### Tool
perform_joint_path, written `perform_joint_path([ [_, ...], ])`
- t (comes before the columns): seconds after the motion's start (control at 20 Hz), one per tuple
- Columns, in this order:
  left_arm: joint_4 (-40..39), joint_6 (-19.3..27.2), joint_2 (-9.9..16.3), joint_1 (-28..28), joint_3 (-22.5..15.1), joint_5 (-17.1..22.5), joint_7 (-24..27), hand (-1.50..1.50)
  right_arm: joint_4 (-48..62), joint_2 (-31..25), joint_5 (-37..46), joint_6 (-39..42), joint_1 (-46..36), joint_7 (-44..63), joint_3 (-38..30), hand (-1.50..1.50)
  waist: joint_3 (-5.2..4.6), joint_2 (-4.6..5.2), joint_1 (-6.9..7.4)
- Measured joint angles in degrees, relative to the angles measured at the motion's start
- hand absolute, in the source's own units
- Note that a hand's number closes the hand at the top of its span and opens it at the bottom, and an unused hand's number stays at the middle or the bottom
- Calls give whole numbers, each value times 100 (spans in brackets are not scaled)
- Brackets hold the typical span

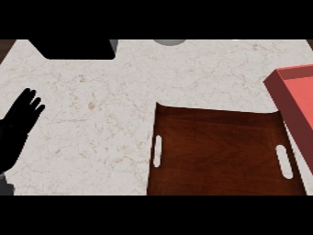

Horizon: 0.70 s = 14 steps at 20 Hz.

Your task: Pick the tomato from the tray and place it in the cardboard box

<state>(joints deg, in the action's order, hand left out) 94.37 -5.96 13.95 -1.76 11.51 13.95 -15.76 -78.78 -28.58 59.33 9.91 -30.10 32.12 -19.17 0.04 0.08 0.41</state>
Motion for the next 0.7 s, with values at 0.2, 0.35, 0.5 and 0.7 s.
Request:
perform_joint_path([
  [0.2,-90,11,7,-70,39,-19,2,0,387,139,-189,-20,171,143,-250,-150,-2,0,-22],
  [0.35,-56,31,0,-137,39,-21,-84,0,503,309,-339,-130,447,2,-276,-150,-2,-5,-30],
  [0.5,16,67,-115,-2,-45,-130,-7,0,612,335,-564,-347,571,-379,-358,-150,0,-6,-26],
  [0.7,49,61,-124,15,-23,-116,-32,0,416,424,-936,-878,645,-801,-671,-150,1,-11,-51],
])
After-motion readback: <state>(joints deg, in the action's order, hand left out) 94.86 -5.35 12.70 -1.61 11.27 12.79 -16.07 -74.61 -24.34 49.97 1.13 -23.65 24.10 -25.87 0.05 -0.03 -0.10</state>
